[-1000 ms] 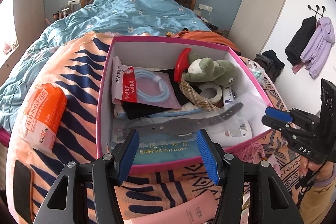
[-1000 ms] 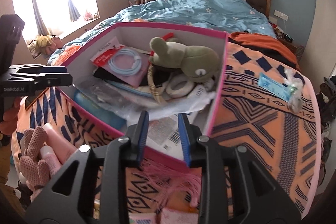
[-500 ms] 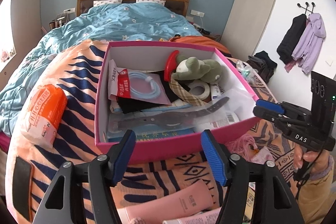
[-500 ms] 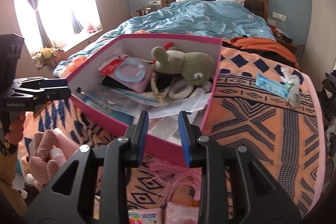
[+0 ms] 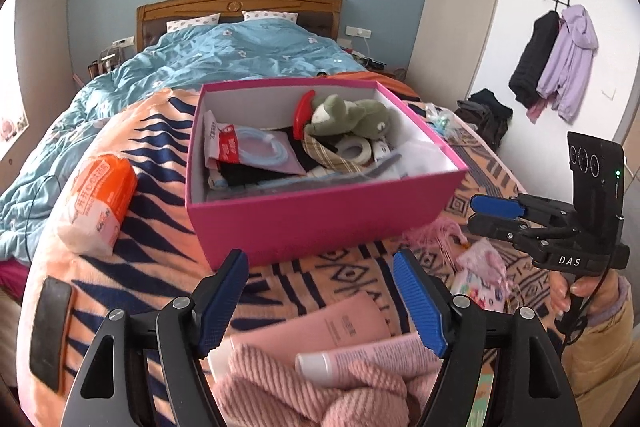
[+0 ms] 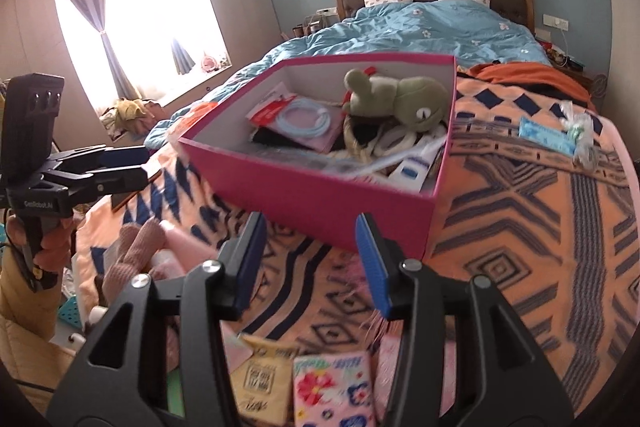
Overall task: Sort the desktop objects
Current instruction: 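Move both grippers down to the pink knitted bunny plush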
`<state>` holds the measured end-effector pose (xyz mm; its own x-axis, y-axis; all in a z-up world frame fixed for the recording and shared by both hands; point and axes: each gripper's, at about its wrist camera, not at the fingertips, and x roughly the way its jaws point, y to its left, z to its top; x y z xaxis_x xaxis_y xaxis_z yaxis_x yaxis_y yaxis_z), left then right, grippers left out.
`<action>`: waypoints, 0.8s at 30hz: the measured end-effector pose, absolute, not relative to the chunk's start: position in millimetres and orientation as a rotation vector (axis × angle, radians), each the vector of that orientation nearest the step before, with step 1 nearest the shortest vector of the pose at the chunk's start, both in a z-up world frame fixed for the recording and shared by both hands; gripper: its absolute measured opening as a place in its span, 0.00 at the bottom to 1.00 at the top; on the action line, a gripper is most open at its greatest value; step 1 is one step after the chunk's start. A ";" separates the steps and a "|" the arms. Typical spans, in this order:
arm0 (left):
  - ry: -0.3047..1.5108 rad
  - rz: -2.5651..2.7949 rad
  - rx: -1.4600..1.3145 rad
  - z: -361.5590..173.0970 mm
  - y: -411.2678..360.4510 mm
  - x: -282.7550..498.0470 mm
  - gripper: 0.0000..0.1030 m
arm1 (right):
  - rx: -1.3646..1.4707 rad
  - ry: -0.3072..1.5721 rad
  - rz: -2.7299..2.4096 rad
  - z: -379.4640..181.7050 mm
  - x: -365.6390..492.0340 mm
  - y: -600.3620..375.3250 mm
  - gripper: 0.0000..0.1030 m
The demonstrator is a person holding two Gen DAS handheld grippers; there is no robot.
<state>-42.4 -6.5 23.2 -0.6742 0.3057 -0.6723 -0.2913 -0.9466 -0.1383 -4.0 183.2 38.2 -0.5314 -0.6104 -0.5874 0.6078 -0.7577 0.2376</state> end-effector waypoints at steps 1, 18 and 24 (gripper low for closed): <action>-0.023 2.607 -1.052 22.0 -5.8 -38.7 0.74 | 0.882 -0.011 -2.261 34.8 1.3 184.0 0.47; -0.076 2.624 -1.119 -4.5 -18.8 16.8 0.74 | 0.929 -0.046 -2.150 11.5 56.2 178.4 0.48; -0.126 2.665 -1.166 -14.0 -39.0 25.8 0.74 | 0.970 -0.032 -2.093 -1.5 60.2 158.0 0.48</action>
<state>25.8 -39.0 -14.0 -0.6574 0.2430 -0.7133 -0.1743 -0.9700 -0.1697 60.2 158.0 -1.5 -0.3759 -0.6822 -0.6272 0.6629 -0.6709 0.3325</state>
